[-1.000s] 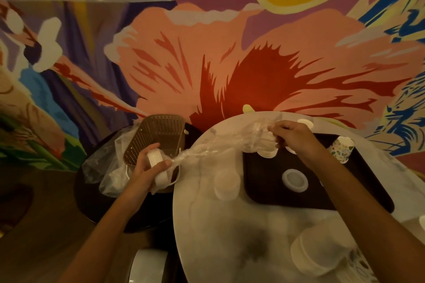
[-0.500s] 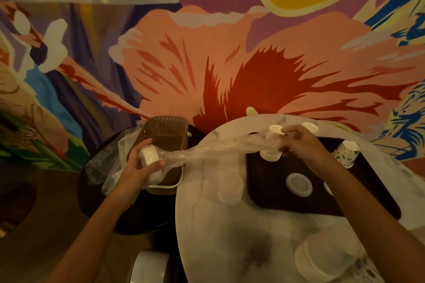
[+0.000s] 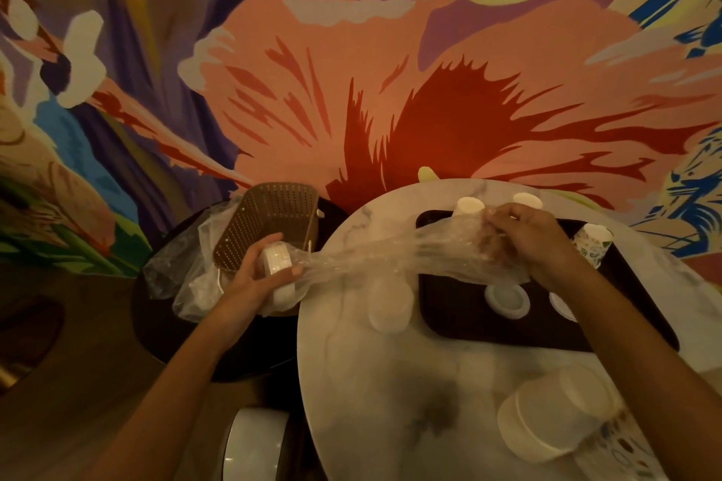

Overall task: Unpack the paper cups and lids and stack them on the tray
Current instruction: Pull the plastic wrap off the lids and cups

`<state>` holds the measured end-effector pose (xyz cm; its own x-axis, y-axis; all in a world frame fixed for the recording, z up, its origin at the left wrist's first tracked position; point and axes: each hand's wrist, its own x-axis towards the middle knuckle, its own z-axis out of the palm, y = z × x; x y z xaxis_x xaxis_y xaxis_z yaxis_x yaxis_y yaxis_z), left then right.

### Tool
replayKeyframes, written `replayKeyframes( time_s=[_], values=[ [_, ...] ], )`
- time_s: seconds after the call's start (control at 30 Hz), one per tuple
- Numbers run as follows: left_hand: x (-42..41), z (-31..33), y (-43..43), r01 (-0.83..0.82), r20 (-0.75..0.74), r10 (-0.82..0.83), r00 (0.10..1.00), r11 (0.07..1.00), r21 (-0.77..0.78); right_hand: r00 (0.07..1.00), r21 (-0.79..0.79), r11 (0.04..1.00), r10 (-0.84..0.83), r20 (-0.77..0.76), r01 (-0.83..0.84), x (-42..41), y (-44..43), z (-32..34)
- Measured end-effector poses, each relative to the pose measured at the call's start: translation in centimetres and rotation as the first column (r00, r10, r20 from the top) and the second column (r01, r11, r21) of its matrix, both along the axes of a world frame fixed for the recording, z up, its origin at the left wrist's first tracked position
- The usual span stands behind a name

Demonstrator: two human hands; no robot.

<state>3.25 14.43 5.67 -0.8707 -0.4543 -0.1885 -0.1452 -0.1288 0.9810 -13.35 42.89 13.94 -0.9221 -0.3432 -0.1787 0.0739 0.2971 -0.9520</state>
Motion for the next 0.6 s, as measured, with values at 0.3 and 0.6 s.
replayKeyframes(
  time_s=[0.3,0.6],
  values=[
    [-0.2,0.3,0.2,0.004,-0.019,-0.001,1.0,0.988,0.152,0.86,-0.672,0.721,0.227,0.458,0.168,-1.0,1.5,-1.9],
    [-0.6,-0.7,-0.7,-0.049,0.036,0.042,0.998,0.97,0.24,0.853,-0.662,0.703,0.489,0.182,-0.262,1.8,0.5,0.5]
  ],
)
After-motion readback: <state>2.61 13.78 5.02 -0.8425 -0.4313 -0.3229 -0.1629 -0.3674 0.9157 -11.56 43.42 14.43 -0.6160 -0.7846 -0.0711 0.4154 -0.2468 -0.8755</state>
